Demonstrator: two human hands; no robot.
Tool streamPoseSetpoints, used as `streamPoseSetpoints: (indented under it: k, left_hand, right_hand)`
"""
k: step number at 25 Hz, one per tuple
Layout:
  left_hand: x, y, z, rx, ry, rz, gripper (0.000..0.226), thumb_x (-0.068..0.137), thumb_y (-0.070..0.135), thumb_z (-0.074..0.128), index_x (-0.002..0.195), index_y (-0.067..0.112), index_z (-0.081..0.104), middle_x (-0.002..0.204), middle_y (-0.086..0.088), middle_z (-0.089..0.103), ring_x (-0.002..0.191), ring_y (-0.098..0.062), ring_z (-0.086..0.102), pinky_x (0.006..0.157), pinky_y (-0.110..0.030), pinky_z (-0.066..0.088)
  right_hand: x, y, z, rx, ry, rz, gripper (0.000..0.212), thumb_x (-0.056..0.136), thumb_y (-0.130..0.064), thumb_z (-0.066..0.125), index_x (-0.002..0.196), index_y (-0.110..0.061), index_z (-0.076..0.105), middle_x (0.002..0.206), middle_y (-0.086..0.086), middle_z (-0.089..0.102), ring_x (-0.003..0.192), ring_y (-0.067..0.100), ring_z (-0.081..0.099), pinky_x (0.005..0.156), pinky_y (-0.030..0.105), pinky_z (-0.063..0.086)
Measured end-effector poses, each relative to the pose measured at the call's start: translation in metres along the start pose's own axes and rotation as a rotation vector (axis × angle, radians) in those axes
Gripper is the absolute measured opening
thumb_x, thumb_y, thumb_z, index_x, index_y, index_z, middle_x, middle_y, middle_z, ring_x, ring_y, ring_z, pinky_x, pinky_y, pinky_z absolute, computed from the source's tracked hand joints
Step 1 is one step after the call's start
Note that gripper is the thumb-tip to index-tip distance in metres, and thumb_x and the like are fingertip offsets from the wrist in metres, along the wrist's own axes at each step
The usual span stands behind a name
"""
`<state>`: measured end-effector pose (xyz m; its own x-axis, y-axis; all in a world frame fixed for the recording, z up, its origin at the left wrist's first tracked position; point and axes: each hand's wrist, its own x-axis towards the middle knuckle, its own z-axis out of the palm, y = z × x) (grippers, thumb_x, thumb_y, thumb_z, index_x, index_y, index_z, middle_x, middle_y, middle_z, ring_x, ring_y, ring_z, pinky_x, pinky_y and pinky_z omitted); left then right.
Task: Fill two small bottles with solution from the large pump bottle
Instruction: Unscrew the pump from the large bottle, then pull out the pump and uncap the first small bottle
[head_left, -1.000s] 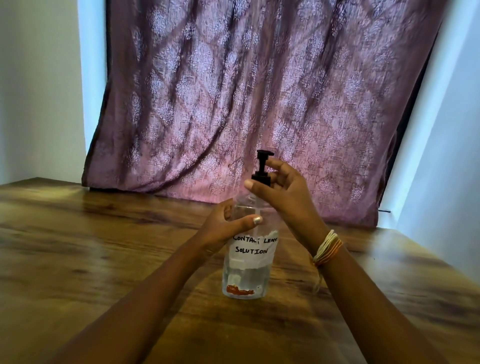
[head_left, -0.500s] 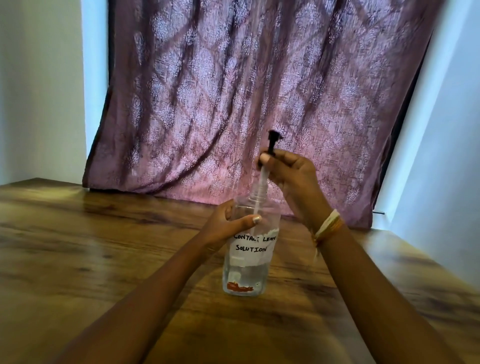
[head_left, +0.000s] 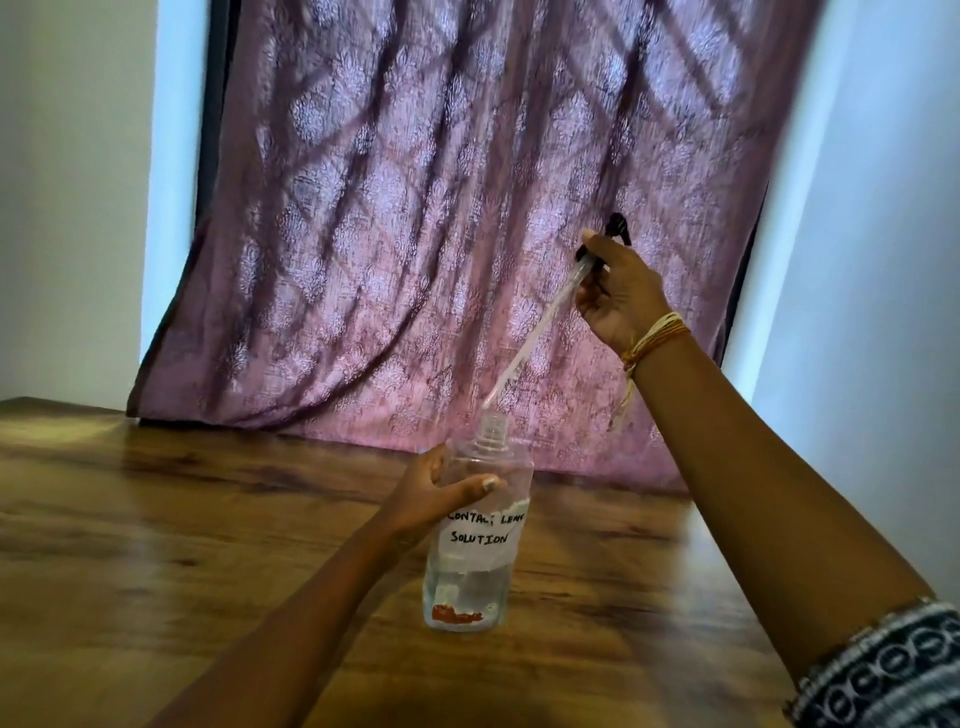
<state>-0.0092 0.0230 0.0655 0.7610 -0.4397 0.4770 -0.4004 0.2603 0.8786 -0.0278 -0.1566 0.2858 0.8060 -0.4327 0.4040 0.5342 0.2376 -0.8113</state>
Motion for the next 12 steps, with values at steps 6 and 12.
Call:
streamPoseSetpoints:
  k: [6,12]
  left_hand:
    - [0.002,0.003,-0.002,0.005,-0.045,0.004,0.053,0.058,0.038,0.084,0.104,0.031,0.058,0.096,0.009,0.074,0.087,-0.005,0.072,0.07,-0.024,0.058]
    - [-0.001,0.01,-0.013,0.19,-0.279,-0.143,0.056,0.063,0.022,0.082,0.11,0.032,0.052,0.101,0.006,0.073,0.089,-0.004,0.072,0.073,-0.023,0.058]
  right_hand:
    - [0.001,0.025,-0.04,0.108,0.007,0.163,0.026,0.09,-0.021,0.065,0.068,-0.013,0.055,0.057,0.001,0.05,0.043,0.009,0.04,0.04,0.017,0.038]
    - [-0.009,0.132,-0.167,-0.424,0.049,0.546,0.036,0.093,-0.025,0.058,0.06,-0.012,0.052,0.058,0.007,0.046,0.045,0.016,0.041,0.045,0.023,0.037]
